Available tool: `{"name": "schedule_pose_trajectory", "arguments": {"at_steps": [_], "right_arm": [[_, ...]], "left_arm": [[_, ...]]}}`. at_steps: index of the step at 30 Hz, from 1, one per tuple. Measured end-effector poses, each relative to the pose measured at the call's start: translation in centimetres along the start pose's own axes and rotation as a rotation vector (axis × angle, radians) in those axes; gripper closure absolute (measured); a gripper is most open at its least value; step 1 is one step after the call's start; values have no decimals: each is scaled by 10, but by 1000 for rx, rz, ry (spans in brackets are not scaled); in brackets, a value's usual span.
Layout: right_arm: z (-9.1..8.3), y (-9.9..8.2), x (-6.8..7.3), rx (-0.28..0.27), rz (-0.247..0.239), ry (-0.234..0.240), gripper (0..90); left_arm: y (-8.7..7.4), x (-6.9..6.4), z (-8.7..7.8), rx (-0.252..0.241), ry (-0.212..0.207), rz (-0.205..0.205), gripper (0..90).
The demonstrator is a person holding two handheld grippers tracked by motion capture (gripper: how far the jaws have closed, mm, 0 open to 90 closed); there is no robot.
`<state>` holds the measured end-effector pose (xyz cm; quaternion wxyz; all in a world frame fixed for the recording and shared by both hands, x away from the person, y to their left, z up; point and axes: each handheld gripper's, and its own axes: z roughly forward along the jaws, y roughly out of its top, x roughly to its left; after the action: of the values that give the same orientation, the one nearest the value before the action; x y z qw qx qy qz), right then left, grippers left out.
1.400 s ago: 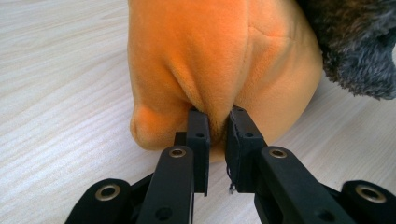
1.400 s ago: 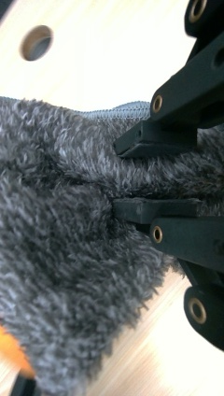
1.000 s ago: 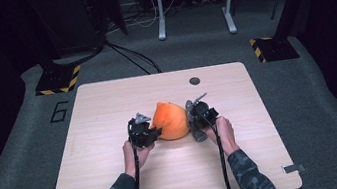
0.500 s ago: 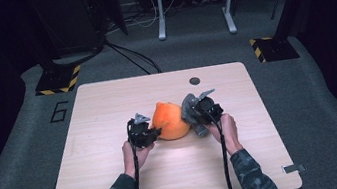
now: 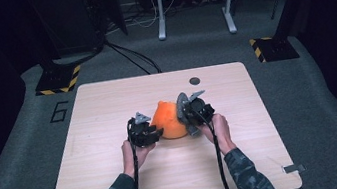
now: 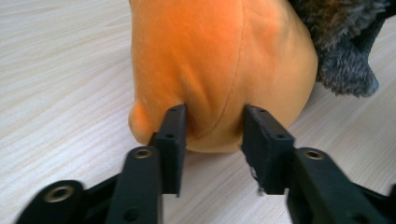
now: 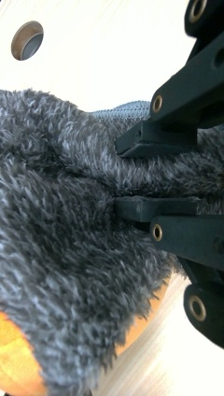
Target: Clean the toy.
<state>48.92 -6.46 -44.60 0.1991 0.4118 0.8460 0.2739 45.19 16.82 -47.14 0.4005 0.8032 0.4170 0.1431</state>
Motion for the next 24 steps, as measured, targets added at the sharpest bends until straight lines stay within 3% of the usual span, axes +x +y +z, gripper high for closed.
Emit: {"name": "schedule_pose_trajectory", "arguments": {"at_steps": [5, 10, 15, 21, 22, 24], "right_arm": [[2, 0, -4, 15, 12, -8, 717], [4, 0, -9, 12, 2, -17, 717], [5, -1, -8, 11, 7, -26, 716], [3, -3, -7, -2, 46, -22, 715], [2, -4, -7, 2, 64, -18, 714], [1, -5, -9, -15, 54, -22, 713]], "left_arm": [[1, 1, 2, 10, 61, 24, 455], [3, 1, 7, -13, 50, 60, 431], [4, -4, 13, 7, 62, 88, 579], [3, -7, 13, -5, 56, 62, 780], [3, -7, 12, -7, 51, 62, 796], [3, -6, 10, -13, 40, 54, 818]]}}
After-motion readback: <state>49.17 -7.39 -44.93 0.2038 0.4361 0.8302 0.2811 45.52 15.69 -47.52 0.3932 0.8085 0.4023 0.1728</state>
